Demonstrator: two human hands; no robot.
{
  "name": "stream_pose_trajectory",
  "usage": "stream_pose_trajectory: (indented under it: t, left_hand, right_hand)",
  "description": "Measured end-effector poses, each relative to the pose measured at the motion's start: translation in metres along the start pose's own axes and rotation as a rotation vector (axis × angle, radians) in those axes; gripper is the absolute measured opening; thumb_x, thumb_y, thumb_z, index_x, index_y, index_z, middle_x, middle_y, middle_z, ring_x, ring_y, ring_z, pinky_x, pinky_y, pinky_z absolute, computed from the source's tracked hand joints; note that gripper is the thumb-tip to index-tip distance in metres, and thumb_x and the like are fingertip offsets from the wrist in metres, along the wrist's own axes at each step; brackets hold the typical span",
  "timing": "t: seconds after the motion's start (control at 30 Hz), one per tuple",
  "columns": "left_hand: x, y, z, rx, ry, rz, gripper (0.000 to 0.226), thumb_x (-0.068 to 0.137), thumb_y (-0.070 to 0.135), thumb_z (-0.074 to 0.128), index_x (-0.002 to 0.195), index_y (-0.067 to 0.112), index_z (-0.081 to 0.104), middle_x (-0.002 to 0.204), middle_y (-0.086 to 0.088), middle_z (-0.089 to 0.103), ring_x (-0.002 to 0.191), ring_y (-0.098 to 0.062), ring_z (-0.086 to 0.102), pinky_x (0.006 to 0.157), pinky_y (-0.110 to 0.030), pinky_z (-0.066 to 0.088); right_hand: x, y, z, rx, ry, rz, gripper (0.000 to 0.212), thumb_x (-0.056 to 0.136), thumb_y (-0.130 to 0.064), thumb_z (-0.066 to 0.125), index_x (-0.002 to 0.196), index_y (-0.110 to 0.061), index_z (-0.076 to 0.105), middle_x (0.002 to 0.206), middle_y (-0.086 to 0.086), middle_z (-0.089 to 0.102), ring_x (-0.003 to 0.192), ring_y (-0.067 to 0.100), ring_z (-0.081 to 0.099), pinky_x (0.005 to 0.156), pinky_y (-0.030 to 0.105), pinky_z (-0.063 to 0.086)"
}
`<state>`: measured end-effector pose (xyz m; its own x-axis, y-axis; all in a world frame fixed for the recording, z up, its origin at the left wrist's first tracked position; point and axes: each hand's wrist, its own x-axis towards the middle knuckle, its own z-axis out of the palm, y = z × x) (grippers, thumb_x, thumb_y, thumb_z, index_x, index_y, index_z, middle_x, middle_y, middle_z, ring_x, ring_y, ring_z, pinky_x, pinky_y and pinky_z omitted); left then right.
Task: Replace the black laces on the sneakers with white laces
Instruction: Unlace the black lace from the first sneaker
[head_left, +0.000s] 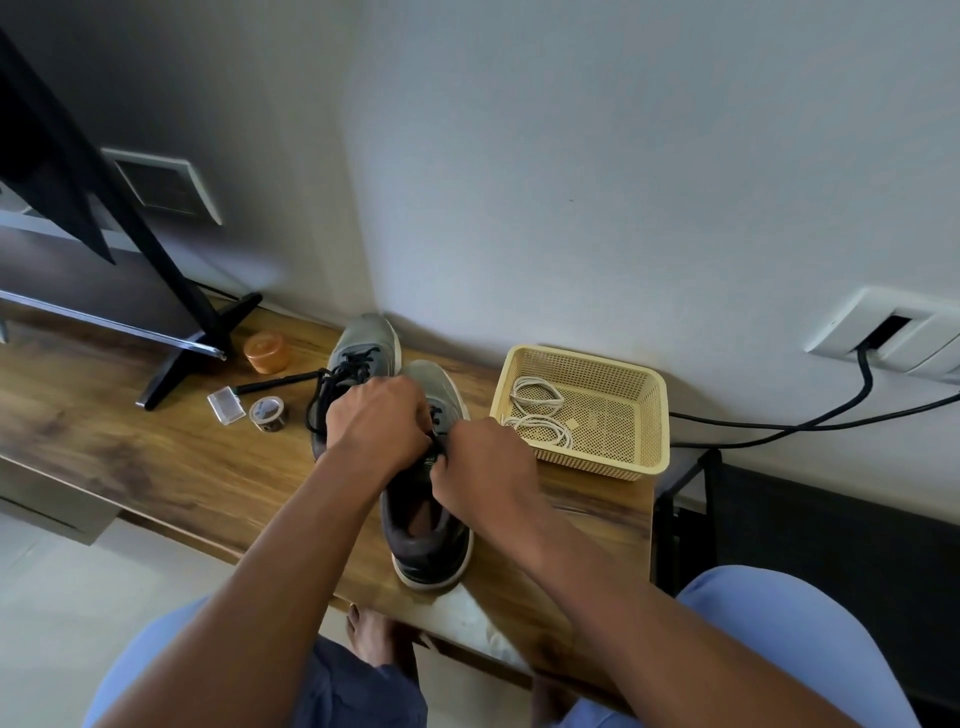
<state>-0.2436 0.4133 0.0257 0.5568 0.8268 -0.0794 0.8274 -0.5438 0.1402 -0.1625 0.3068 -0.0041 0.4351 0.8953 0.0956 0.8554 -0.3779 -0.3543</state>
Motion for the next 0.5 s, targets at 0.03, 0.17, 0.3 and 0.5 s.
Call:
stream_pose_trajectory:
  t: [0.03, 0.17, 0.3, 0.5]
  left_hand:
    - [0.0, 0.0, 0.001, 0.001, -0.001, 0.006, 0.008, 0.084, 0.036, 0.08, 0.092, 0.038, 0.081, 0.102, 0.005, 0.073, 0.092, -0.024, 0.071, 0.068, -0.03, 0.045]
    - [-0.002, 0.0, 0.001, -0.063, 0.071, -0.006, 0.005, 0.086, 0.027, 0.074, 0.084, 0.028, 0.079, 0.097, 0.007, 0.067, 0.088, -0.025, 0.069, 0.068, -0.031, 0.048]
    - [0.003, -0.017, -0.014, -0.183, 0.229, -0.172, 0.008, 0.09, 0.024, 0.074, 0.083, 0.024, 0.078, 0.087, 0.002, 0.071, 0.072, -0.019, 0.065, 0.057, -0.028, 0.047]
    - [0.005, -0.035, -0.029, -0.181, 0.282, -0.169, 0.019, 0.083, 0.018, 0.078, 0.095, 0.032, 0.079, 0.125, -0.006, 0.058, 0.086, -0.024, 0.054, 0.06, -0.029, 0.037]
  right_hand:
    - [0.0, 0.0, 0.0, 0.003, -0.001, 0.0, 0.012, 0.089, -0.024, 0.063, 0.084, -0.014, 0.067, 0.085, 0.011, 0.065, 0.08, 0.038, 0.066, 0.057, 0.034, 0.039]
    - [-0.001, 0.001, 0.001, 0.005, 0.001, 0.007, 0.011, 0.088, -0.023, 0.064, 0.083, -0.014, 0.067, 0.083, 0.01, 0.065, 0.078, 0.038, 0.067, 0.056, 0.034, 0.04]
    - [-0.001, 0.002, 0.003, -0.022, 0.008, -0.008, 0.015, 0.089, -0.026, 0.063, 0.085, -0.013, 0.068, 0.086, 0.011, 0.066, 0.079, 0.038, 0.067, 0.058, 0.033, 0.039]
    - [0.001, 0.003, 0.005, -0.04, 0.036, -0.023, 0.017, 0.09, -0.03, 0.064, 0.086, -0.014, 0.069, 0.086, 0.009, 0.067, 0.078, 0.035, 0.067, 0.056, 0.032, 0.036]
